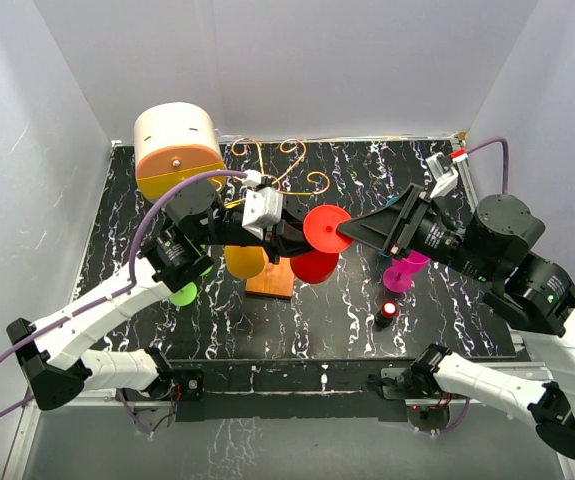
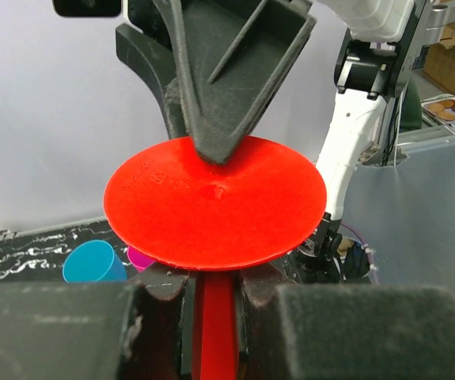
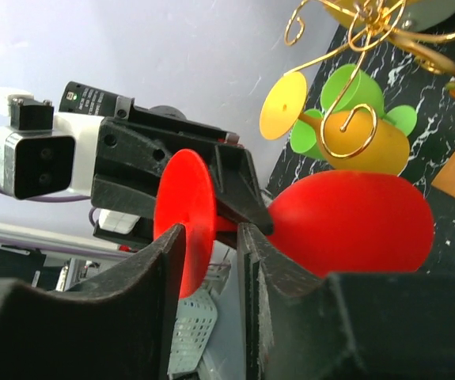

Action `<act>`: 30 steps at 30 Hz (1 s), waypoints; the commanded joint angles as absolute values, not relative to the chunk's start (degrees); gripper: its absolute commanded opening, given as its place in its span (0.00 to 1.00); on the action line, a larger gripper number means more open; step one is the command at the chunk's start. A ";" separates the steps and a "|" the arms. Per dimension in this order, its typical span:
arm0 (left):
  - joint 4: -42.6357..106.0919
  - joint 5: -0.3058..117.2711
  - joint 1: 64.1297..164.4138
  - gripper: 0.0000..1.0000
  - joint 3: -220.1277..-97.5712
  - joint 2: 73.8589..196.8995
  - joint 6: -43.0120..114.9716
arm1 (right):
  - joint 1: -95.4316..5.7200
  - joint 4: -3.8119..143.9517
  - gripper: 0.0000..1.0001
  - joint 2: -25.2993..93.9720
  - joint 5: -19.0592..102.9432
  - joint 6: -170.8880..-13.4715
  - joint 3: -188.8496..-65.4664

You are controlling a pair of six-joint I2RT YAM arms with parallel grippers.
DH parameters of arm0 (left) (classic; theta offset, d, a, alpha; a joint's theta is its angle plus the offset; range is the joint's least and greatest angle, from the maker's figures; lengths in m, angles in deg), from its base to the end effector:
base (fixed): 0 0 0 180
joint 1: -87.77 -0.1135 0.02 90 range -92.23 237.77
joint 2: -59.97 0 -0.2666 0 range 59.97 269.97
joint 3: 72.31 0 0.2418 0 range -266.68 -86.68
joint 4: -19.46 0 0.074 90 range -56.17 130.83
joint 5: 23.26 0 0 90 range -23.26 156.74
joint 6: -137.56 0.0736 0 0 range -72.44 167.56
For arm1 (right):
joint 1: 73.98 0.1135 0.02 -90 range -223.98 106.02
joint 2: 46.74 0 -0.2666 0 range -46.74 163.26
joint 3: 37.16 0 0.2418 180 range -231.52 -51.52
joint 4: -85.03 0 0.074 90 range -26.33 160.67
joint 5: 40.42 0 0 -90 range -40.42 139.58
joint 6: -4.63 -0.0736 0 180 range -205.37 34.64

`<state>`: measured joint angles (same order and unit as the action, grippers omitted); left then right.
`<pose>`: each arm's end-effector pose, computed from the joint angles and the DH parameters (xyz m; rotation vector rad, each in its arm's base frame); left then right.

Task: Place the wine glass upside down on the wine glass rack

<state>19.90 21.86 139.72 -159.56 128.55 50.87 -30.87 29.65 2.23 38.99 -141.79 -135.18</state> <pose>0.1265 -0.2458 0.4786 1.2226 0.7834 -1.1924 0.0995 0.1116 0.4811 0.0635 1.9030 1.4104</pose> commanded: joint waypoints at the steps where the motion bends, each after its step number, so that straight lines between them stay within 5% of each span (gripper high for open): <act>1: 15.45 23.04 139.81 0.00 -157.52 126.84 49.55 | -30.62 30.53 0.28 1.86 35.25 -144.00 -135.03; 7: 14.55 23.70 139.80 0.00 -155.94 126.62 47.57 | -30.62 30.60 0.03 2.20 32.29 -146.82 -133.69; 11: 13.25 27.32 139.80 0.49 -153.69 125.39 44.64 | -30.64 30.60 0.00 2.00 33.37 -147.47 -133.44; 17: 13.86 36.48 139.80 0.80 -150.51 122.23 38.06 | -30.57 30.14 0.00 1.28 37.43 -148.98 -133.01; 30: 28.42 54.78 139.85 0.87 -149.48 114.20 -2.89 | -30.62 35.14 0.00 -2.74 47.91 -150.30 -125.46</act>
<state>23.77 47.39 139.69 -148.26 116.88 14.94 -30.85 28.86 -1.62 45.22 -149.90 -127.55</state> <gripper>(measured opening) 0.870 0.030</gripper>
